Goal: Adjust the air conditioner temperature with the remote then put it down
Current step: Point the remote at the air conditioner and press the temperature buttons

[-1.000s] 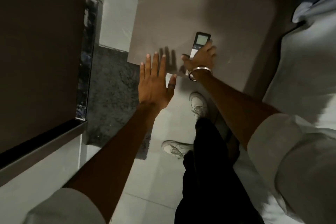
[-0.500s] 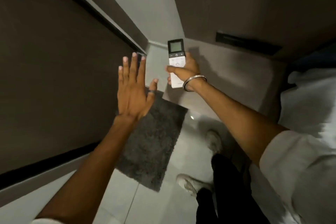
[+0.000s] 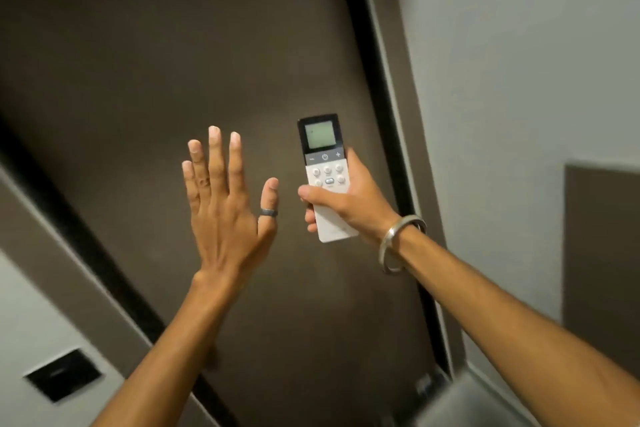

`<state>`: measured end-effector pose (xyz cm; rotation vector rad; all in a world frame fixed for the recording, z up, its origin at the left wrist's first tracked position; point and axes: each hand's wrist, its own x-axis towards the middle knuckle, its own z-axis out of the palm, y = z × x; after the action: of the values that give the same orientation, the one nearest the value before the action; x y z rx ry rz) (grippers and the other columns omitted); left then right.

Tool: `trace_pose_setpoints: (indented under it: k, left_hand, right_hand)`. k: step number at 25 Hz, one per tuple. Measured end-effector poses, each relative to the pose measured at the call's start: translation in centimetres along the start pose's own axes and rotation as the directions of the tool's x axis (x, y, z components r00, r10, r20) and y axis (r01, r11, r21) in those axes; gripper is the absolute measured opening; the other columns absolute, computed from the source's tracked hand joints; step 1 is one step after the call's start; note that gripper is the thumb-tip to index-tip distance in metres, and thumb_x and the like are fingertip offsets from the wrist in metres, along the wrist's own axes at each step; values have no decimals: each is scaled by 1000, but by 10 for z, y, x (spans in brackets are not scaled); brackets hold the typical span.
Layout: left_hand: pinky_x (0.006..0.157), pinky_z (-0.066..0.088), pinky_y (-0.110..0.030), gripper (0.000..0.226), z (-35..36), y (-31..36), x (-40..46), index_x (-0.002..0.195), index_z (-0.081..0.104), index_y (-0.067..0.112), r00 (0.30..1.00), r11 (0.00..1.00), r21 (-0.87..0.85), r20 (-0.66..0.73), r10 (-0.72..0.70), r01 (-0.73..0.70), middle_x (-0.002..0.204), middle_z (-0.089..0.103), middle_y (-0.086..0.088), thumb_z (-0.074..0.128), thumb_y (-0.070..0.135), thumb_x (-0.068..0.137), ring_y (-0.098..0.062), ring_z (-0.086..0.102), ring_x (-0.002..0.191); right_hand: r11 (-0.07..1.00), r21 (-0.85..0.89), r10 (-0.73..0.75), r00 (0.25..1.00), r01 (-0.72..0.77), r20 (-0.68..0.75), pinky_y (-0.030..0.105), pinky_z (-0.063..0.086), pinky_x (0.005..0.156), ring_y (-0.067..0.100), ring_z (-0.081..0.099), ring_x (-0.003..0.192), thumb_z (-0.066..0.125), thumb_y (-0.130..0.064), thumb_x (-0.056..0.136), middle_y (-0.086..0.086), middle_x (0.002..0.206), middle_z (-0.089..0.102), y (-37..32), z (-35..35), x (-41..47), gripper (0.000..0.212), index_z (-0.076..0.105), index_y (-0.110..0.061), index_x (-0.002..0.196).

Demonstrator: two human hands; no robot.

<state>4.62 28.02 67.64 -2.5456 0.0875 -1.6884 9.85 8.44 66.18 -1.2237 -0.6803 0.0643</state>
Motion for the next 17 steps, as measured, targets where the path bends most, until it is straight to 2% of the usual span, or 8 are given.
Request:
trace_pose_setpoints:
  k: [3, 6, 8, 11, 14, 17]
  left_hand:
    - [133, 3, -49, 74, -69, -51, 43, 165, 24, 7, 987, 996, 84, -161, -19, 33, 175, 14, -15, 44, 47, 105, -36, 5, 162]
    - [133, 6, -51, 75, -110, -82, 71, 164, 27, 7, 971, 986, 161, -241, 5, 35, 174, 15, -15, 42, 50, 105, -35, 5, 162]
    - [132, 7, -53, 75, -129, -96, 83, 165, 26, 8, 960, 981, 187, -281, 9, 45, 175, 13, -14, 42, 51, 105, -35, 4, 163]
    - [132, 6, -53, 76, -145, -104, 95, 165, 24, 10, 949, 977, 202, -315, -3, 71, 175, 11, -13, 41, 53, 104, -34, 3, 163]
    - [133, 4, -50, 77, -157, -107, 101, 166, 24, 11, 940, 974, 214, -342, -2, 80, 175, 12, -13, 40, 54, 104, -34, 3, 163]
    - [133, 0, -48, 78, -164, -107, 105, 166, 23, 12, 935, 971, 224, -354, 6, 78, 175, 11, -13, 40, 55, 103, -33, 2, 163]
  right_hand:
    - [992, -31, -122, 987, 126, 103, 47, 66, 62, 28, 72, 65, 79, -4, 88, 16, 93, 68, -71, 70, 16, 49, 45, -11, 123]
    - [971, -41, -226, 962, 235, 151, 42, 65, 58, 28, 71, 63, 77, -3, 90, 17, 91, 67, -118, 104, 24, 50, 46, -11, 128]
    - [957, -20, -279, 941, 288, 194, 42, 64, 60, 29, 71, 64, 74, -10, 94, 17, 91, 69, -141, 118, 30, 44, 47, -14, 127]
    - [951, 28, -304, 915, 308, 264, 42, 63, 61, 30, 71, 66, 61, -27, 96, 13, 87, 71, -163, 133, 35, 33, 49, -18, 125]
    - [949, 65, -315, 902, 310, 297, 45, 62, 64, 33, 69, 67, 52, -31, 96, 16, 87, 71, -174, 143, 37, 32, 49, -18, 126]
    - [947, 51, -317, 898, 317, 305, 46, 61, 66, 34, 70, 68, 51, -32, 96, 16, 88, 71, -177, 149, 36, 33, 49, -19, 126]
